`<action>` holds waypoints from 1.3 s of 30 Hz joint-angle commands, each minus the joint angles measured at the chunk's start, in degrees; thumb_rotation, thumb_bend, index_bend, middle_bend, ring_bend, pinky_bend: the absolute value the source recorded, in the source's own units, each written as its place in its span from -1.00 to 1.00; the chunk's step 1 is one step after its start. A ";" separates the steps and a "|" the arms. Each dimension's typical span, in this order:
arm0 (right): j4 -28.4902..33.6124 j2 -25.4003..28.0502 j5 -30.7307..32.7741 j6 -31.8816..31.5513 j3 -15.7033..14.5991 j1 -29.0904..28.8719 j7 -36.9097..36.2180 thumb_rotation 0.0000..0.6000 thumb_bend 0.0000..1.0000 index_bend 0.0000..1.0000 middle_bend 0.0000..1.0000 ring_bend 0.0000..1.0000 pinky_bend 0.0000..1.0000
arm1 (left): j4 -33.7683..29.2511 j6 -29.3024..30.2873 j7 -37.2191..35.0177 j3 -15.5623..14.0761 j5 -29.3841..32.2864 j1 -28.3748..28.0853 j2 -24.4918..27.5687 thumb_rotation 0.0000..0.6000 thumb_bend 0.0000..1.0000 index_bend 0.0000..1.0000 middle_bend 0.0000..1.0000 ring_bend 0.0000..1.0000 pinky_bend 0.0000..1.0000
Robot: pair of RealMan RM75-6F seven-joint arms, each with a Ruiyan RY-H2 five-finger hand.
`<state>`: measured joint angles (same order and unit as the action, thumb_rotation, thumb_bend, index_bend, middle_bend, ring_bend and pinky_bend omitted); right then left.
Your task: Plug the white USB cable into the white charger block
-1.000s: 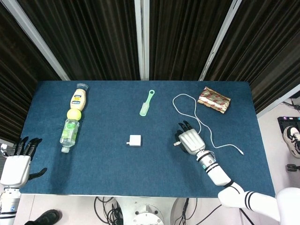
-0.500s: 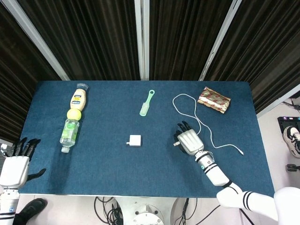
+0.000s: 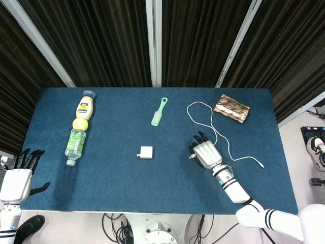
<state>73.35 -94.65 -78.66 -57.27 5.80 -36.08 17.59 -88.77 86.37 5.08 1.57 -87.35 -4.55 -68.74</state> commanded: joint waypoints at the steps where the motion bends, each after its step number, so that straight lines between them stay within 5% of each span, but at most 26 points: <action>1: 1.22 0.97 -0.23 -0.74 0.16 0.21 0.02 1.00 -0.26 0.22 -0.08 -0.61 -0.90 | -0.30 -0.49 0.52 0.04 -0.23 -0.42 0.16 1.00 -0.82 -0.76 -0.78 -0.97 -1.00; 11: 4.19 3.22 0.46 -1.55 0.05 1.09 0.08 1.00 -0.24 0.25 0.08 -0.46 -0.87 | -3.59 -5.78 5.07 0.57 -1.91 -4.89 2.10 1.00 -0.82 -0.76 -0.78 -0.97 -1.00; 21: 7.38 6.32 -0.02 -3.48 0.25 2.14 -1.04 1.00 -0.24 0.25 0.07 -0.46 -0.87 | -7.64 -21.39 11.02 2.84 -1.15 -16.42 0.25 1.00 -0.82 -0.76 -0.78 -0.97 -1.00; 30: 14.84 13.39 -0.19 -6.91 3.01 2.80 -0.84 1.00 -0.24 0.25 0.06 -0.46 -0.87 | -4.21 -39.26 16.82 8.86 8.98 -31.61 -11.37 1.00 -0.82 -0.67 -0.75 -0.96 -1.00; 39: 19.14 18.42 0.47 -9.20 3.53 4.56 -0.62 1.00 -0.24 0.26 0.05 -0.46 -0.86 | 4.04 -43.64 26.48 12.67 25.57 -41.40 -23.58 1.00 -0.81 -0.59 -0.73 -0.91 -0.99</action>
<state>92.27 -76.51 -78.29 -66.25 9.33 -31.76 17.07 -87.82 44.17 28.00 12.59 -66.79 -42.47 -88.39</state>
